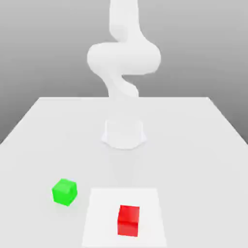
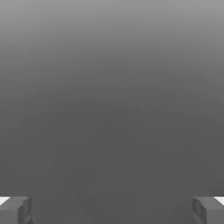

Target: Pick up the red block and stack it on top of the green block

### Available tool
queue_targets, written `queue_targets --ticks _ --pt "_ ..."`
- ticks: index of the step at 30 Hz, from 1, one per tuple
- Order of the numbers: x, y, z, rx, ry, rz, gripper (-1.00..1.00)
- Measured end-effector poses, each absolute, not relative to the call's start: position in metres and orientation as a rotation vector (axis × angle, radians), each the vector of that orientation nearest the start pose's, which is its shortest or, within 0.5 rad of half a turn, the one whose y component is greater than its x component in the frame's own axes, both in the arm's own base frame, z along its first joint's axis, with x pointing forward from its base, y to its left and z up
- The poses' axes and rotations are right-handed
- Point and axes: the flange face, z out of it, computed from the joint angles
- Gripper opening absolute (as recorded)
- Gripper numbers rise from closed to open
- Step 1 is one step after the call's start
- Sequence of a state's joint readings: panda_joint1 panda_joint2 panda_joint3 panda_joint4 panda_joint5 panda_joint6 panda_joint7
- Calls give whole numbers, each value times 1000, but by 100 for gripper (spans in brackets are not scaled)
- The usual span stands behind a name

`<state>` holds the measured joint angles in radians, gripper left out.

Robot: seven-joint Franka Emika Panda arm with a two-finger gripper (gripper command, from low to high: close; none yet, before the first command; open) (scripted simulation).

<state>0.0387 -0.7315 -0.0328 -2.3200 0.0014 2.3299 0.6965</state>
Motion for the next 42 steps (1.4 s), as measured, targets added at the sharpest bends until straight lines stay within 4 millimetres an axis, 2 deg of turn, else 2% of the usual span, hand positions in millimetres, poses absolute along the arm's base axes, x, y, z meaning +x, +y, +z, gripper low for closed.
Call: queue_targets --ticks 4,8,12,16,23,31,33,37,38,42 --pt "412 -2 623 -2691 707 -871 0" --pt "441 0 566 -2814 490 -766 0" --pt "462 5 505 -2912 261 -655 0" --pt "475 9 444 -2983 20 -539 0" --pt "477 16 338 -3040 -417 -320 0" --pt "452 14 226 -2996 -926 -46 0" --pt "449 13 202 -2982 -988 -13 0" --pt "447 12 155 -2977 -1007 -2 0" --pt "447 12 147 -2977 -1007 -1 -100" --pt "446 12 147 -2976 -1006 2 -100"
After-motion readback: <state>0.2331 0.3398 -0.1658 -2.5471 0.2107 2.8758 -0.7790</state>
